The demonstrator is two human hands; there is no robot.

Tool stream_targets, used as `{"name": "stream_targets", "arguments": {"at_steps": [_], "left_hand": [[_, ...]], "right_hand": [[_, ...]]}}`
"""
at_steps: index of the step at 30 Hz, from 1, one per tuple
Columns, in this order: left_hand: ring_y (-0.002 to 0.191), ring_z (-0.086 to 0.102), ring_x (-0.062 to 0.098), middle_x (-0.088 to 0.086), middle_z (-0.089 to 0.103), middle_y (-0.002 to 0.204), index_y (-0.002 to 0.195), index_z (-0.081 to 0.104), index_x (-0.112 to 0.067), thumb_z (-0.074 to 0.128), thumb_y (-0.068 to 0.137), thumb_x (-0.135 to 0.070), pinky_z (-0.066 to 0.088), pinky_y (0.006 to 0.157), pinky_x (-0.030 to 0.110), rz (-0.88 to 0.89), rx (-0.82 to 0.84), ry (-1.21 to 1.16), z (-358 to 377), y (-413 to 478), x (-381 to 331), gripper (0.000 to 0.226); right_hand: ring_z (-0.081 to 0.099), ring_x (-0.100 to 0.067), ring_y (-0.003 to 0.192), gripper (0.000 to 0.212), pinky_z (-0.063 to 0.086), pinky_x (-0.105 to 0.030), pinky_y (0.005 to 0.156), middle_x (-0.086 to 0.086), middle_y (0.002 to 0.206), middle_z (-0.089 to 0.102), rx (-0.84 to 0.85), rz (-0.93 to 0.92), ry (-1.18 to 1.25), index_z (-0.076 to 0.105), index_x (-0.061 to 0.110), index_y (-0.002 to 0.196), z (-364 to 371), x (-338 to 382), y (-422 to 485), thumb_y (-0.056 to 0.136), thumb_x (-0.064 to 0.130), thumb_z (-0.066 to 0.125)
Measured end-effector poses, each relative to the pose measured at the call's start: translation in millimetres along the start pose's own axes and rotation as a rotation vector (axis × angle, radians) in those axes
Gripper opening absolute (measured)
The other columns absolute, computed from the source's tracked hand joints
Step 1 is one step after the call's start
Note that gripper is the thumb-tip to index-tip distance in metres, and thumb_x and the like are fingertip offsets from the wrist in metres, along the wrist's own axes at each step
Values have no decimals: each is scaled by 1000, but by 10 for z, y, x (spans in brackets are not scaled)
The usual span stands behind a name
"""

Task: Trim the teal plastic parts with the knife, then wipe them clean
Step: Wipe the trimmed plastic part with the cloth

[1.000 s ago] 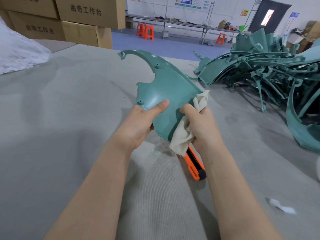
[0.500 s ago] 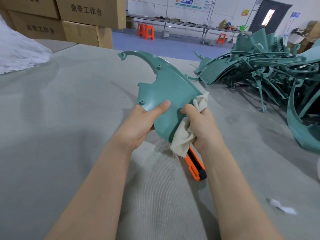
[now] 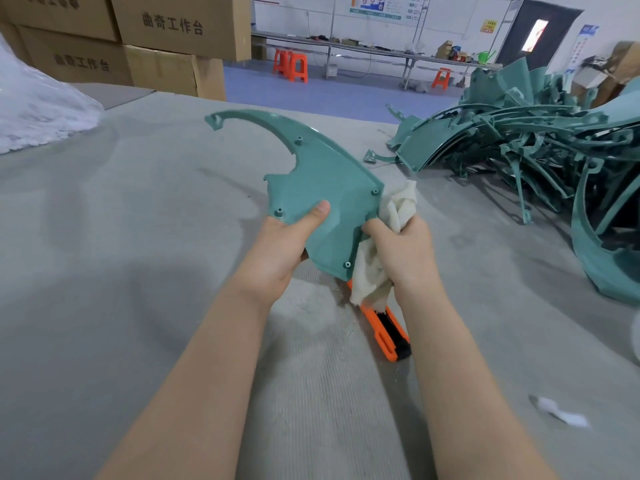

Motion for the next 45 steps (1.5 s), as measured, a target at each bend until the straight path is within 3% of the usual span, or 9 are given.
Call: {"name": "stream_targets", "arguments": {"at_steps": [7,11,14,19,23,29,36,41,45], "left_hand": [[107,66,10,-10,71,111,115,62,-25,59,95,-17,51,96,38,11,-130,22,-56,9,-3,22],[104,67,12,-9,73,104,106,64,-26,60,94,-14,50,96,35,41,-103,73,29,-14,-22,18],[104,67,14,-3,72,108,103,65,-26,61,93,-12,51,97,37,60,-87,120,71,-31,-52,18],[104,66,13,-6,71,108,103,63,-28,61,93,-11,51,96,34,75,-70,169,135,-68,-92,20],[109,64,18,2,69,113,108,62,-20,59,94,-6,49,99,37,107,-133,133,45,-58,-160,20],[105,66,14,-3,70,109,104,62,-26,60,93,-8,52,94,33,84,-37,181,196,-77,-104,21],[105,66,16,-1,70,107,108,63,-17,58,94,-6,51,95,31,123,-110,166,91,-53,-161,19],[95,66,3,-13,70,100,95,60,-33,63,92,-15,52,84,20,109,-26,306,218,-74,-123,19],[104,65,13,-1,69,109,107,62,-22,59,94,-7,51,93,27,148,-58,270,169,-67,-204,20]], "right_hand": [[45,-2,54,18,39,-15,49,15,59,54,-148,-181,175,55,17,73,-127,207,-38,88,9,63],[57,-17,67,7,47,-33,60,-2,75,64,29,-248,4,63,9,85,155,233,-121,88,15,66],[61,-31,87,11,50,-47,77,-15,92,65,-19,-313,-113,63,1,96,178,235,-137,89,10,63],[59,-20,74,2,45,-28,63,-3,81,66,-69,-269,-124,63,10,89,76,197,-102,89,9,60],[49,-1,55,26,35,-12,48,7,65,58,27,-267,-143,55,23,70,269,210,-194,86,3,58],[55,-15,67,11,43,-28,61,1,72,62,-175,-236,-56,63,7,81,10,172,-111,90,12,61],[49,-7,58,14,41,-23,53,2,68,62,-94,-231,-48,62,12,74,264,174,-198,89,11,63],[46,-7,56,19,34,-25,59,7,62,53,-225,-164,-103,57,14,71,-73,100,-51,89,11,60],[49,-8,61,10,36,-25,55,2,70,59,-155,-265,-127,59,11,78,149,202,-188,88,11,60]]}}
Point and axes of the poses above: each hand's wrist, its own y-axis towards the middle knuckle, its own z-axis out of the palm, x = y × z, the point moved 7 cm from there along y, towards the middle knuckle
